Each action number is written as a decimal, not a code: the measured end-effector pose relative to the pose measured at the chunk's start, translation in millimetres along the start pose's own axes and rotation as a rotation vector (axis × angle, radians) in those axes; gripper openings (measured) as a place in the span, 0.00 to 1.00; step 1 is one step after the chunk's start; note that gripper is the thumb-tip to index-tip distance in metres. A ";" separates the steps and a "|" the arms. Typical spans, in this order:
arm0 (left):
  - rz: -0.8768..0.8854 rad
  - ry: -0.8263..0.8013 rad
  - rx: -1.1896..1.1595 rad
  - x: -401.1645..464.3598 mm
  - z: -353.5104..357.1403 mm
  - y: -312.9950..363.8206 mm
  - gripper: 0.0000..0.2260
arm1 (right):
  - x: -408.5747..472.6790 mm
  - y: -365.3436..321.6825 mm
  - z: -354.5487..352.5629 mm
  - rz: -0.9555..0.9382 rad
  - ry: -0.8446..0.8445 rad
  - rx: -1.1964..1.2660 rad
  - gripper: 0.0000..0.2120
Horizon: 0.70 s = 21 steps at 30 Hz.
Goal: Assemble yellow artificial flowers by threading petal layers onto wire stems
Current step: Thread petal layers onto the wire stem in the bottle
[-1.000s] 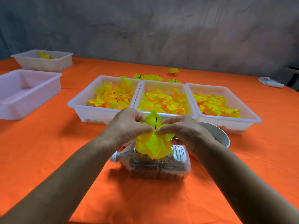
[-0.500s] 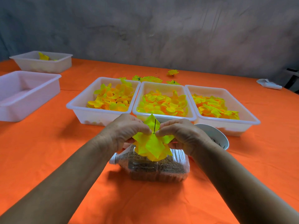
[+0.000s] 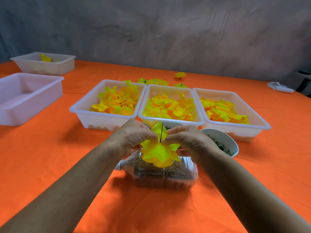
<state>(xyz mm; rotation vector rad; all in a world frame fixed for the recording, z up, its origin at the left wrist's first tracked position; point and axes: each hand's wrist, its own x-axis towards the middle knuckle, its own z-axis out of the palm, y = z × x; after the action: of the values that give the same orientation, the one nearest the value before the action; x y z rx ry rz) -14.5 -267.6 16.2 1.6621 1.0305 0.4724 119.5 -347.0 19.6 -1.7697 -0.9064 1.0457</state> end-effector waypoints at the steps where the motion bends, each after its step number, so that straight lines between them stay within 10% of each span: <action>1: 0.000 -0.003 0.000 0.1 -0.3 0.0 0.06 | -0.2 0.1 -0.1 -0.001 0.002 -0.002 0.08; 17: -0.075 -0.073 -0.072 2.9 -12.4 -13.3 0.15 | -6.7 9.8 0.2 0.056 0.019 0.151 0.16; 21: 0.128 0.042 0.061 -0.2 -13.5 -15.7 0.12 | -8.4 16.6 -1.4 0.066 0.021 0.180 0.17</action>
<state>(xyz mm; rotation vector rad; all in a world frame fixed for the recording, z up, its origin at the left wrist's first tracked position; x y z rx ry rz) -30.7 -259.2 6.5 1.7866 0.9808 0.5674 120.1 -360.9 7.1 -1.6666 -0.7220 1.1137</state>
